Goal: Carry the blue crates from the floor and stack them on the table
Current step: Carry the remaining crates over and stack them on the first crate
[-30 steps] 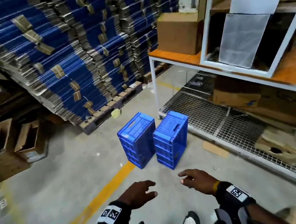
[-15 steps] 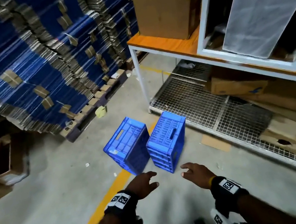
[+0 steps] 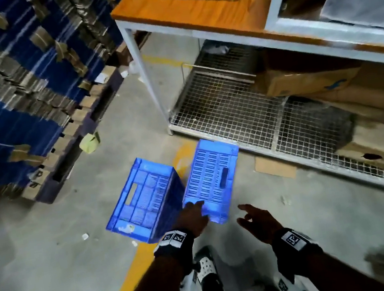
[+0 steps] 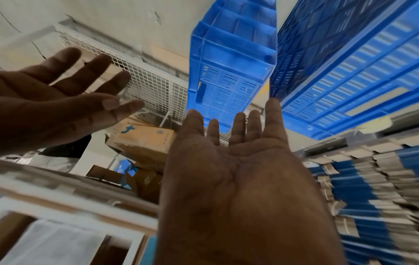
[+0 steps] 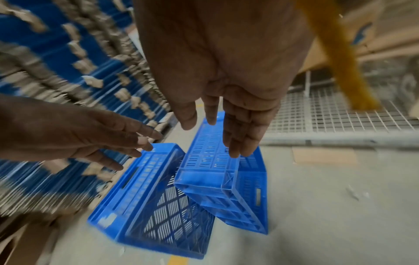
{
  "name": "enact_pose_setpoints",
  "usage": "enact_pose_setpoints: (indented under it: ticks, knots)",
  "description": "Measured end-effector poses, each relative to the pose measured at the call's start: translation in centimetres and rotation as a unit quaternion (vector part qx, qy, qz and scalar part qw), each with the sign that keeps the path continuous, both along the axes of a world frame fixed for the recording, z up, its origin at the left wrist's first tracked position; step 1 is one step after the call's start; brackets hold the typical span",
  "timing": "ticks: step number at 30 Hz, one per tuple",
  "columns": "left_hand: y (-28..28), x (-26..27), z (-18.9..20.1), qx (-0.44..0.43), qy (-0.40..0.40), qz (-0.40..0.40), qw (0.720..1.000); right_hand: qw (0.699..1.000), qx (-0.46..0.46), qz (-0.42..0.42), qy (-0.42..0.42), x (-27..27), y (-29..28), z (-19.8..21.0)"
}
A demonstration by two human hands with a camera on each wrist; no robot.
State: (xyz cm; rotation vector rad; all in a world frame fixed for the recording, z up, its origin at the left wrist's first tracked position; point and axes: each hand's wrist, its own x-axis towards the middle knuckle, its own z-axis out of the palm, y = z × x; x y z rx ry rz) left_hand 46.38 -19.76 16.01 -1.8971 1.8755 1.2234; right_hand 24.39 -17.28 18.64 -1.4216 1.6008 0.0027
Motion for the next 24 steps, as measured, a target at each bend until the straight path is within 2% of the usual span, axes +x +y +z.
enact_pose_setpoints:
  ticks: [6, 11, 16, 20, 24]
  knots:
    - [-6.6, 1.0, -8.9, -0.017, -0.021, -0.003, 1.000, 0.996, -0.004, -0.087, 0.029, 3.3, -5.5, -9.9]
    - [-9.9, 1.0, -14.9, -0.028, -0.046, 0.017, 0.998, 0.986, 0.004, -0.158, 0.055, 4.9, -8.1, -16.1]
    - [-10.1, 0.4, -18.2, -0.047, -0.005, 0.117, 0.992, 0.951, 0.057, -0.303, 0.010, 5.2, -9.7, -20.9]
    - [-10.4, 0.2, -18.9, -0.063, -0.003, 0.224, 0.973, 0.928, 0.092, -0.361, -0.021, 5.7, -9.8, -22.9]
    - [-10.9, 0.8, -19.3, -0.058, 0.016, 0.247, 0.967, 0.905, 0.092, -0.414, -0.017, 5.5, -9.6, -23.3]
